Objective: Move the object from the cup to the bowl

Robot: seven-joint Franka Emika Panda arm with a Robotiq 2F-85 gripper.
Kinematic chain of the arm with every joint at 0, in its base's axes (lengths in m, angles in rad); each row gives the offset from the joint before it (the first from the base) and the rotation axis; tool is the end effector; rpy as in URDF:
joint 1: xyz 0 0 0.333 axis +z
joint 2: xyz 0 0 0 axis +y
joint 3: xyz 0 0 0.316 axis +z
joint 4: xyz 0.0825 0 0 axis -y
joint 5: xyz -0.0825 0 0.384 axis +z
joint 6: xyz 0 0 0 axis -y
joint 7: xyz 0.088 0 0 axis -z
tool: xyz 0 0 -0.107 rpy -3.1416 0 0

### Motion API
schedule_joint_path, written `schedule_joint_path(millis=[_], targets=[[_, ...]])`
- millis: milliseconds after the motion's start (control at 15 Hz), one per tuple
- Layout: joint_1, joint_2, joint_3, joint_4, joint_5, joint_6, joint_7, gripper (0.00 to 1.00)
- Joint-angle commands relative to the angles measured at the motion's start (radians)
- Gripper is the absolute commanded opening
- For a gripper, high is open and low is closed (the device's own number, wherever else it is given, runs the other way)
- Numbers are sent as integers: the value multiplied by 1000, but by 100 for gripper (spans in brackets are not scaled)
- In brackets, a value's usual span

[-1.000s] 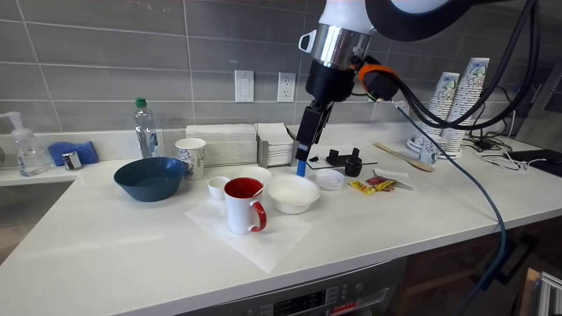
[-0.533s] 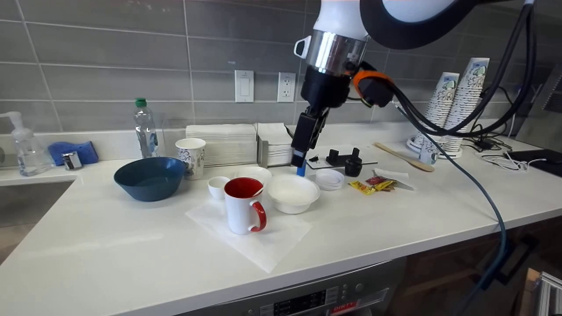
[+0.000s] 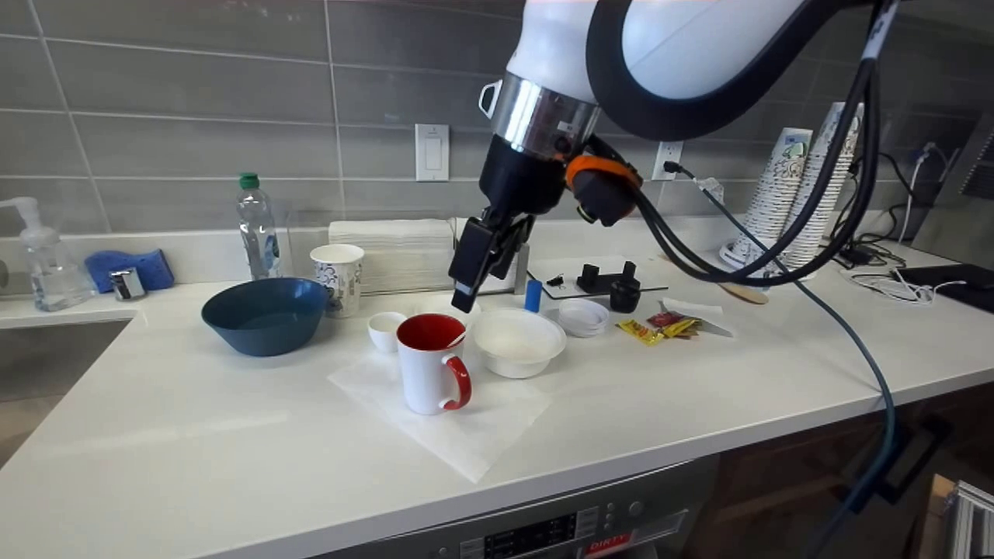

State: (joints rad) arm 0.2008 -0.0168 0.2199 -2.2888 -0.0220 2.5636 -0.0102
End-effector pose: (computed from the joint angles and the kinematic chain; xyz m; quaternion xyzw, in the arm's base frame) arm 0.4917 0.2206 0.3882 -0.9647 -0.2198 -0.1439 0.0207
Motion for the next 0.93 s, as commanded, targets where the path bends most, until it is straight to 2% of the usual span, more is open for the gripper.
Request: schedule_joint_path(millis=[0, 200, 267, 333, 400, 467, 867], targets=[[3, 78, -3, 45, -33, 73, 49, 100], [4, 114, -12, 60, -42, 84, 77, 99], [4, 122, -15, 64, -42, 81, 83, 85], [5, 129, -18, 69, -42, 76, 87, 83], [6, 135, -21, 74, -45, 74, 90, 78], [7, 141, -24, 79, -49, 69, 98, 65], [14, 171, -36, 110, -84, 19, 130, 39]])
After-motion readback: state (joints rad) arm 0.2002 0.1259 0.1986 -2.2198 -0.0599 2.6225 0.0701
